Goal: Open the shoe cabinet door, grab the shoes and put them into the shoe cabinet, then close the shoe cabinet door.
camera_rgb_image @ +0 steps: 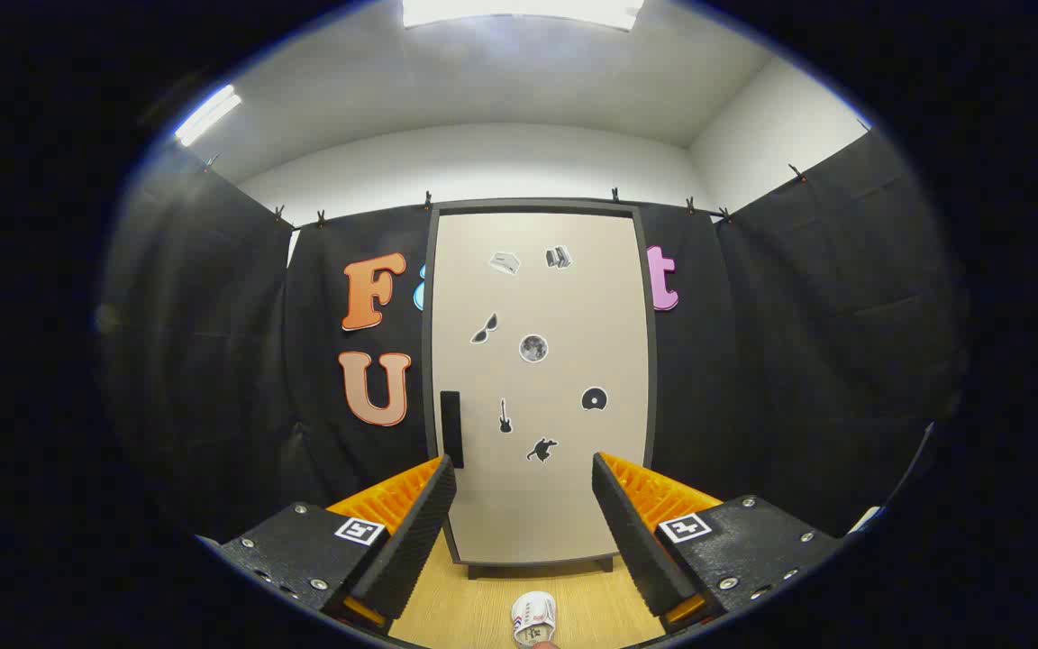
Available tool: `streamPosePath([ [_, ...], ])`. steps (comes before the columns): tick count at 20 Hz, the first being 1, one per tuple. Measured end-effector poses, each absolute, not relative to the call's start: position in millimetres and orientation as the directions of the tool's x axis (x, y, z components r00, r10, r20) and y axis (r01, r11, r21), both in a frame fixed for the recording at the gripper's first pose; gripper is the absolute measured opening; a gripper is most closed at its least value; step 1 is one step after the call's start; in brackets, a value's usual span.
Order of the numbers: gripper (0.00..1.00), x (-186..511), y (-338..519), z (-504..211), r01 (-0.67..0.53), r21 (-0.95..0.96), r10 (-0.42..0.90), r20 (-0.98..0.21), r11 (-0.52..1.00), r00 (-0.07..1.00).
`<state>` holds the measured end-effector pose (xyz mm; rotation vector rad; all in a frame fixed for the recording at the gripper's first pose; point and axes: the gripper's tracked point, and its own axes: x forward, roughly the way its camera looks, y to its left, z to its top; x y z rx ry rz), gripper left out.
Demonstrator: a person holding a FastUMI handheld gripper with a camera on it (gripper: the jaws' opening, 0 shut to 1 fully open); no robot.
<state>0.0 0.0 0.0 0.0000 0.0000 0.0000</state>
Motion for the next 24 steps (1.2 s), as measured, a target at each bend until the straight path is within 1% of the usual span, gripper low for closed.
streamPosePath([
  [15, 0.95, 5, 0, -2, 0.015, 0.000, -0.015, -0.015, 1.000, 1.000],
  [24, 0.95, 24, 14, -11, -0.001, -0.007, 0.001, -0.037, 1.000, 0.999],
])
